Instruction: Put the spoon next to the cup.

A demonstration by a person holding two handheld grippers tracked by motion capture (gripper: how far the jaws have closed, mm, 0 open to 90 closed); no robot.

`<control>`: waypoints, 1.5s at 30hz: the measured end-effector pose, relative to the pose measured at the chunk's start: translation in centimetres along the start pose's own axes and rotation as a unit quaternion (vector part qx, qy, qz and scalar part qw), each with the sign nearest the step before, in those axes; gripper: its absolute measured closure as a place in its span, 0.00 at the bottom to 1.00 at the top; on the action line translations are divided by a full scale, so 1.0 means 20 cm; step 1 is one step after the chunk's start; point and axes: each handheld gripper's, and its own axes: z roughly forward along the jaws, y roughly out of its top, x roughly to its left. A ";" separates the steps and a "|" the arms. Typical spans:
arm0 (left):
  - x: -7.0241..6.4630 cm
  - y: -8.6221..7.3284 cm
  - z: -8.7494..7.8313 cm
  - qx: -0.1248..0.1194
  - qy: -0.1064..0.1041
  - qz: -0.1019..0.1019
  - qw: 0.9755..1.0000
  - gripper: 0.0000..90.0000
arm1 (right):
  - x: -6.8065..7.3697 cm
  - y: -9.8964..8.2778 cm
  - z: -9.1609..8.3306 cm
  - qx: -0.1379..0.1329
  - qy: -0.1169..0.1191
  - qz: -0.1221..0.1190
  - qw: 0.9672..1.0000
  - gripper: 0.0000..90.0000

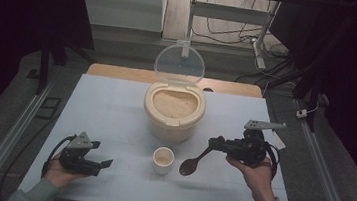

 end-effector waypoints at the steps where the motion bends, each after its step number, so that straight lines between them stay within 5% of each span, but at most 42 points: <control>1: 0.00 0.00 0.00 0.000 0.000 0.001 1.000 0.19 | 0.00 0.00 0.02 0.010 0.003 -0.001 1.000 0.92; 16: 0.00 0.00 0.01 0.004 -0.002 0.003 1.000 0.19 | -0.04 -0.03 0.27 0.112 0.038 0.010 0.993 0.92; 22: 0.00 0.00 0.01 0.004 -0.001 0.003 1.000 0.19 | -0.06 -0.03 0.33 0.117 0.037 0.013 0.992 0.91; 36: 0.00 0.00 0.01 0.005 -0.001 0.005 1.000 0.19 | -0.16 -0.10 0.40 0.062 -0.040 -0.011 0.997 0.79; 40: 0.00 0.00 0.01 0.004 -0.001 0.004 1.000 0.19 | -0.19 -0.12 0.45 0.066 -0.074 -0.027 0.995 0.72; 45: 0.00 0.00 0.01 0.005 -0.001 0.005 1.000 0.19 | -0.22 -0.14 0.51 0.069 -0.086 -0.024 0.994 0.69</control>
